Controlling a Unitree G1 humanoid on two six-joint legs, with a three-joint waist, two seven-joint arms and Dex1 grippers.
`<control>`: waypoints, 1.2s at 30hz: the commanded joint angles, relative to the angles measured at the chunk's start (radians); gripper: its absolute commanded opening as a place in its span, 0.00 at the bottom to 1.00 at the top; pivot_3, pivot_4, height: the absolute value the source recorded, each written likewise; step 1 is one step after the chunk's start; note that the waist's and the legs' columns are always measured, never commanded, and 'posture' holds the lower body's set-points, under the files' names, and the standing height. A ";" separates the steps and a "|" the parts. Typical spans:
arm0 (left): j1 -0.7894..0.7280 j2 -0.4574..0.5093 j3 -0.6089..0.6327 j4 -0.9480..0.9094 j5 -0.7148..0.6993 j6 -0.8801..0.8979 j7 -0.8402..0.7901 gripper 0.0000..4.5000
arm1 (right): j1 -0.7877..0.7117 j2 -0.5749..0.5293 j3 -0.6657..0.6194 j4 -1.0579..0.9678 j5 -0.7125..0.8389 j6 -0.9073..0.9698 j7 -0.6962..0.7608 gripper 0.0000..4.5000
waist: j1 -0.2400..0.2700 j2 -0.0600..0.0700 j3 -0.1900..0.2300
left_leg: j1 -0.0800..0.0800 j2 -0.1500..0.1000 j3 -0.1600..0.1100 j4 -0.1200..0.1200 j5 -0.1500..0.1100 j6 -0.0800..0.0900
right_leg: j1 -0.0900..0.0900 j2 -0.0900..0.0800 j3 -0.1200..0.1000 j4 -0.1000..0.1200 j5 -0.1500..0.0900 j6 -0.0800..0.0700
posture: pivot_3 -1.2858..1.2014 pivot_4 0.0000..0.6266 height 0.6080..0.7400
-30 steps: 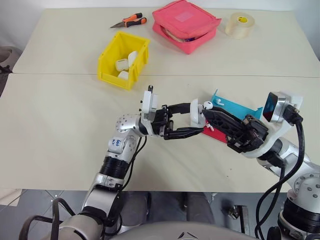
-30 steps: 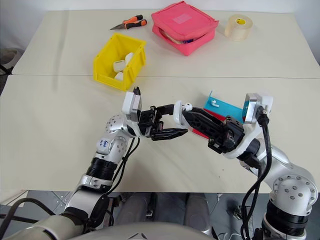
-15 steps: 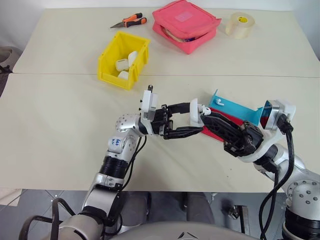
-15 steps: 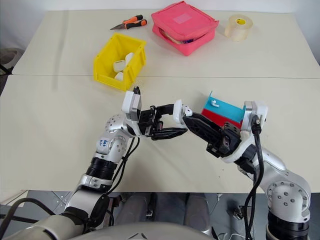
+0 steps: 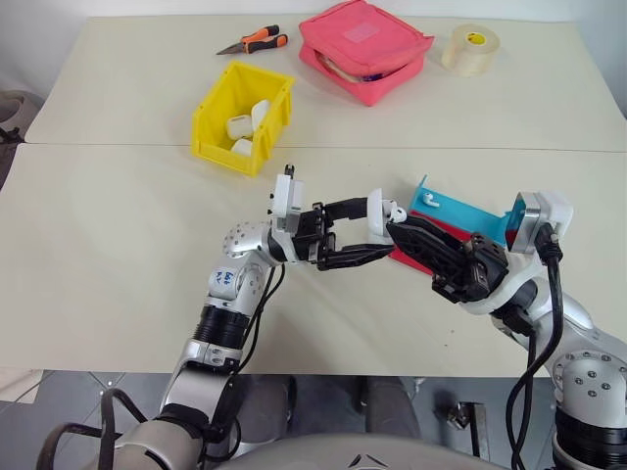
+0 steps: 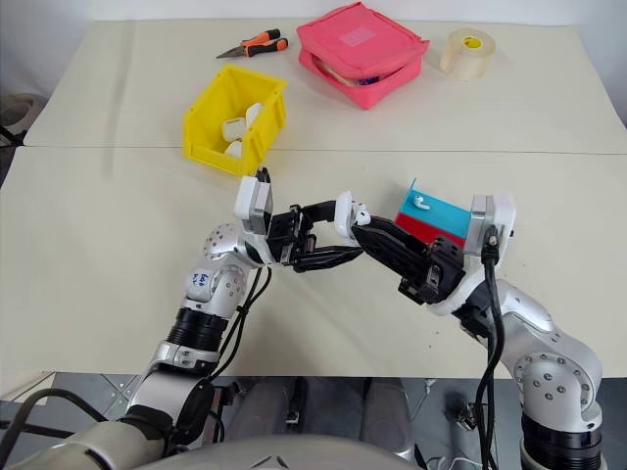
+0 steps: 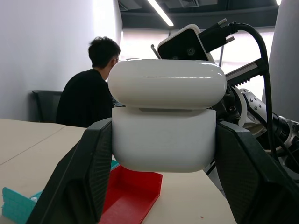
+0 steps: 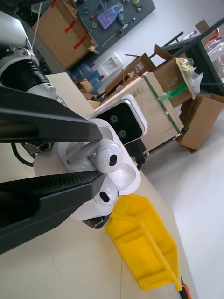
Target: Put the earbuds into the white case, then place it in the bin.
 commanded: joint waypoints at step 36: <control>-0.009 0.089 0.040 -0.054 -0.015 -0.003 -0.042 0.62 | 0.202 -0.251 -0.210 0.059 -0.135 -0.054 0.176 0.95 | -0.001 0.000 0.000 | 0.001 0.000 0.001 -0.001 0.000 0.001 | 0.000 0.000 0.000 0.000 0.000 0.000 | 0.52 0.24 1.00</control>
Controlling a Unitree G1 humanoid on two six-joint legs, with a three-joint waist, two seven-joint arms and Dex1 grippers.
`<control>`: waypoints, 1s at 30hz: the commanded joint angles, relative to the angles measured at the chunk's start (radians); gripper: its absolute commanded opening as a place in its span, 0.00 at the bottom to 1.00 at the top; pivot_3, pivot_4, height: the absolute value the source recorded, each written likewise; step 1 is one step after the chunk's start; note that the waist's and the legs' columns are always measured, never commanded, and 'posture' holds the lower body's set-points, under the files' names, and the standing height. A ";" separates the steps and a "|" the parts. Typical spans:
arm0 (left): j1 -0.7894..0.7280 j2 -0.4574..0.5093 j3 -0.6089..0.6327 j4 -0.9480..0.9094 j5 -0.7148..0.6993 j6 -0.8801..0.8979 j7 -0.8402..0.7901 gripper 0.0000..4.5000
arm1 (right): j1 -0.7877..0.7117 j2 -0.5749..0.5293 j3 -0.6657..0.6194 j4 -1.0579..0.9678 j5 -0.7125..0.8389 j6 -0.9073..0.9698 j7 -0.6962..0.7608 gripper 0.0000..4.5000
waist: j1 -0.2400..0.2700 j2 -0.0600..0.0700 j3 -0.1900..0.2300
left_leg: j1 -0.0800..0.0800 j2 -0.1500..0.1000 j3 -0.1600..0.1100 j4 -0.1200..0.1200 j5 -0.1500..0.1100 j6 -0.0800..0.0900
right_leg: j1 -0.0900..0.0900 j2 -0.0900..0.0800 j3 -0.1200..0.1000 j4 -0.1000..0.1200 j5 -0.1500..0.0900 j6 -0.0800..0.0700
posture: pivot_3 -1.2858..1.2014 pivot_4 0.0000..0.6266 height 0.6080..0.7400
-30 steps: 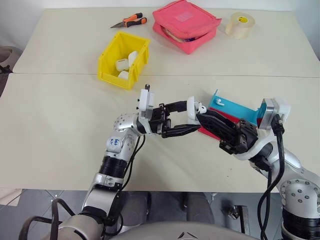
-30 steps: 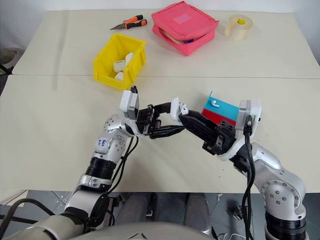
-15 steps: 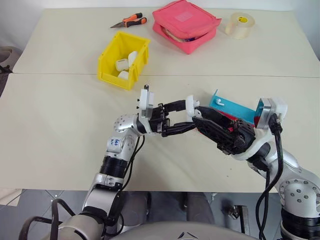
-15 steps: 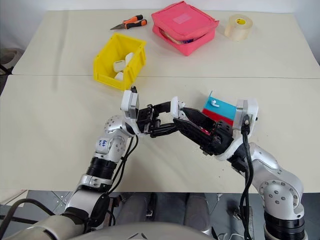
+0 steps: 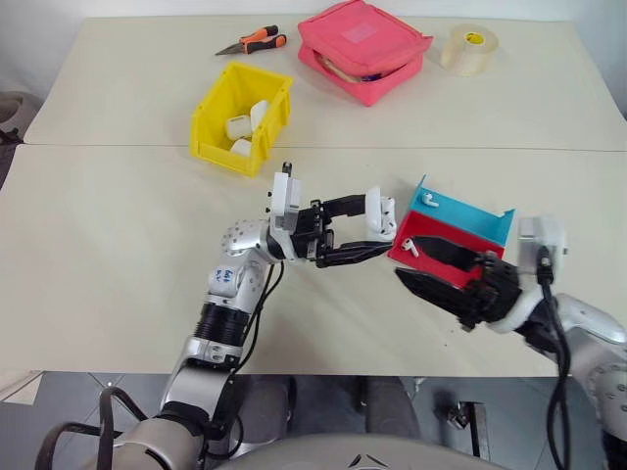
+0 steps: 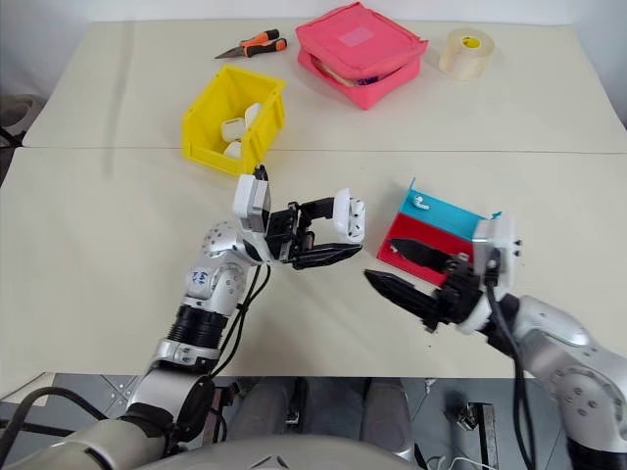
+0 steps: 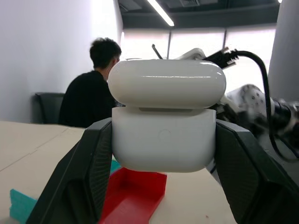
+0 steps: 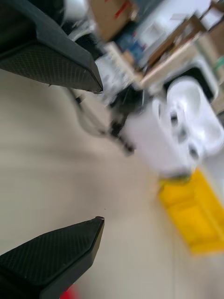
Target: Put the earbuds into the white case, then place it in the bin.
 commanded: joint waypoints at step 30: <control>-0.065 0.143 -0.154 0.014 0.283 -0.198 0.060 0.62 | -0.357 -0.135 0.238 -0.027 -0.248 0.150 0.045 0.00 | 0.001 0.000 0.000 | -0.002 -0.001 -0.001 0.000 0.000 0.000 | -0.001 0.000 -0.001 -0.001 0.000 0.000 | 0.52 0.24 1.00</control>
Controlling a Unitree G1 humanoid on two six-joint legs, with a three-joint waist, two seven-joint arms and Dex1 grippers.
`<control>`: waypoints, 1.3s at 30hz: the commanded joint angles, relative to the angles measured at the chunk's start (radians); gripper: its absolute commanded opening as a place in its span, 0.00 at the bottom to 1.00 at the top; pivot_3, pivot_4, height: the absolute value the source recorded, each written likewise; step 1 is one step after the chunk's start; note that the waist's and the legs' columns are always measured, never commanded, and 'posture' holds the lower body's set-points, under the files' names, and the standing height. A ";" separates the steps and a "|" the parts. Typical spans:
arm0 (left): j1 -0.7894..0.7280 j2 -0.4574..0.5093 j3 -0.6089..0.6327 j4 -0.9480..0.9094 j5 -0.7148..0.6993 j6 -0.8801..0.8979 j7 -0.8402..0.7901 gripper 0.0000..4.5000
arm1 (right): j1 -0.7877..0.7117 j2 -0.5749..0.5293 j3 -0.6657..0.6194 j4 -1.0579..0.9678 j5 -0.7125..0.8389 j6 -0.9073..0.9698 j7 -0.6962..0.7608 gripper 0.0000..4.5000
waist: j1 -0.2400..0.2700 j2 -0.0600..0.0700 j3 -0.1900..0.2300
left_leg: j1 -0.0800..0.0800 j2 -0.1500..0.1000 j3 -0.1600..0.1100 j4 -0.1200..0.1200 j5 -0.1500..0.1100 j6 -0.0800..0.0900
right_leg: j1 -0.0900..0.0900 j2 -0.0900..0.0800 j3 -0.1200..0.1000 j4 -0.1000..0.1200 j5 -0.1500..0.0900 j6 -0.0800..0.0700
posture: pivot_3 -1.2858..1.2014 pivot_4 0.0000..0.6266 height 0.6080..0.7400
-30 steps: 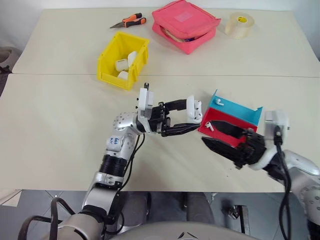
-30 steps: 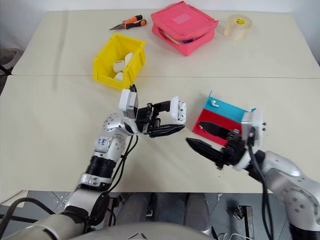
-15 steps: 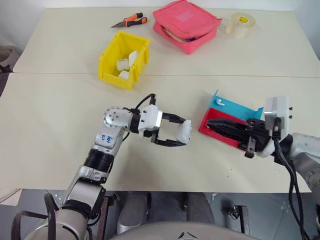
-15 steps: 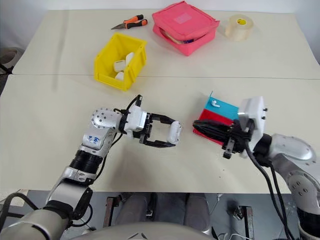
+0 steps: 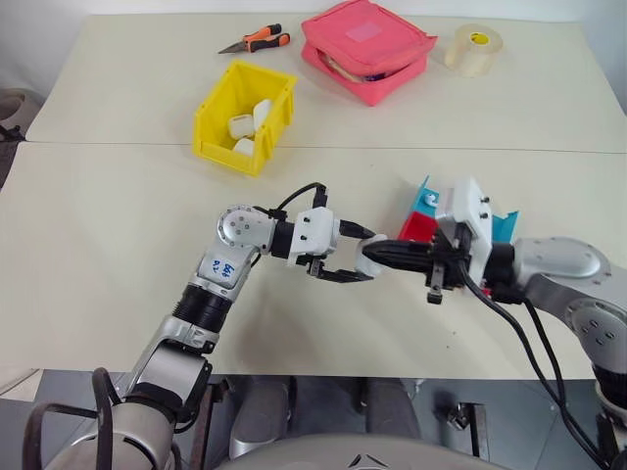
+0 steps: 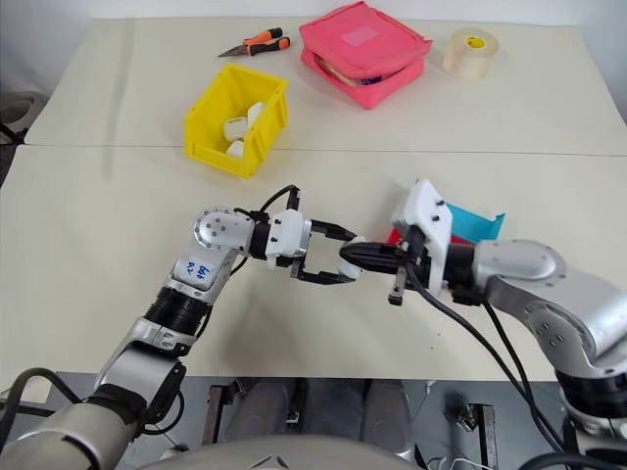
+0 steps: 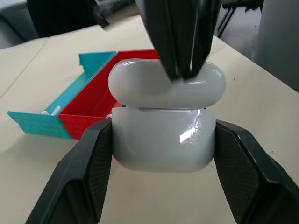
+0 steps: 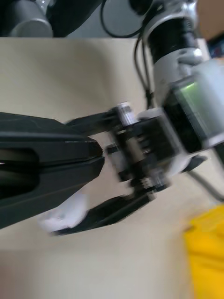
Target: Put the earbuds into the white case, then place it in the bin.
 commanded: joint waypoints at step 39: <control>-0.389 0.129 0.477 0.526 -0.085 0.268 0.830 0.70 | 0.227 0.231 -0.171 -0.007 -0.271 -0.520 0.074 1.00 | -0.006 -0.003 0.000 | 0.003 -0.001 0.003 -0.002 0.000 -0.001 | -0.001 0.000 0.001 0.001 0.000 0.000 | 0.52 0.24 1.00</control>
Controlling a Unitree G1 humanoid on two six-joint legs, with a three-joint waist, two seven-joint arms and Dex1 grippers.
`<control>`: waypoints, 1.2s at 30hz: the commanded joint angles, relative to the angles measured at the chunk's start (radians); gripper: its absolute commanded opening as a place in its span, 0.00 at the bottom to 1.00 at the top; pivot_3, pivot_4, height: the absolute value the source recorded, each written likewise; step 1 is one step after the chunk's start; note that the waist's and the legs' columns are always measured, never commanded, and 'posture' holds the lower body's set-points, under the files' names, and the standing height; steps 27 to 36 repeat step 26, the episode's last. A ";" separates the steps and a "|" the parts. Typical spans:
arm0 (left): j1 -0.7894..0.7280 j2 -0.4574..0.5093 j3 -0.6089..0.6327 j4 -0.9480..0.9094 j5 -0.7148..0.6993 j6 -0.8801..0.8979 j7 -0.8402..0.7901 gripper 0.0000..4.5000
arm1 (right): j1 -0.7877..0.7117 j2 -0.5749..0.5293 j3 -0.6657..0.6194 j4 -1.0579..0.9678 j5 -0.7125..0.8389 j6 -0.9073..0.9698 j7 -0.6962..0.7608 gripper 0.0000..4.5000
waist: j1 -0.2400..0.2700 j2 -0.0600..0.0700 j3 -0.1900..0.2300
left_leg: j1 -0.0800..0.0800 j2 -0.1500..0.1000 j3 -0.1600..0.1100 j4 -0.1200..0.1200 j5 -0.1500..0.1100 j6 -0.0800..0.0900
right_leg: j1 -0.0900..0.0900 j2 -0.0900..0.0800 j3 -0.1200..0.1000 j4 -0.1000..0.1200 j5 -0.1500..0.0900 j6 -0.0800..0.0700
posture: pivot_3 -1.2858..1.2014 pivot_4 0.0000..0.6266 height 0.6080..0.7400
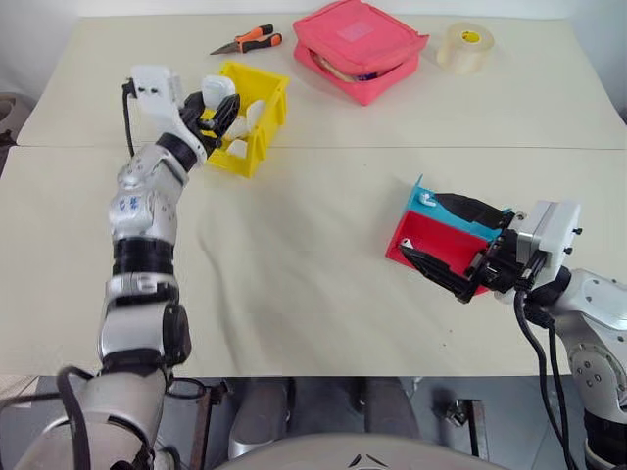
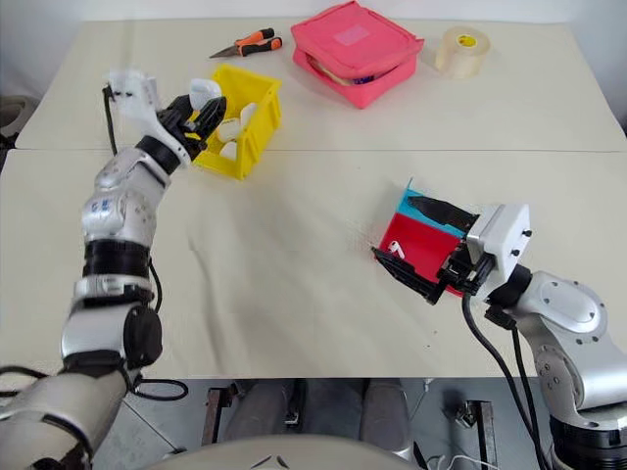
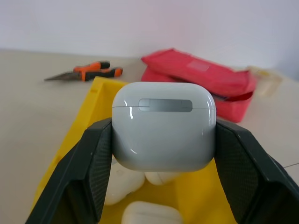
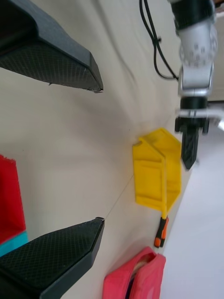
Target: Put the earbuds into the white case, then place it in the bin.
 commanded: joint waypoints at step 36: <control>0.739 0.257 -0.023 -0.742 -0.086 -0.166 -0.567 0.99 | 0.176 -0.011 -0.156 0.124 -0.119 -0.164 0.029 1.00 | 0.008 0.000 0.000 | 0.002 0.002 0.001 0.001 0.000 0.000 | 0.001 0.000 0.002 0.002 0.000 0.000 | 0.52 0.24 1.00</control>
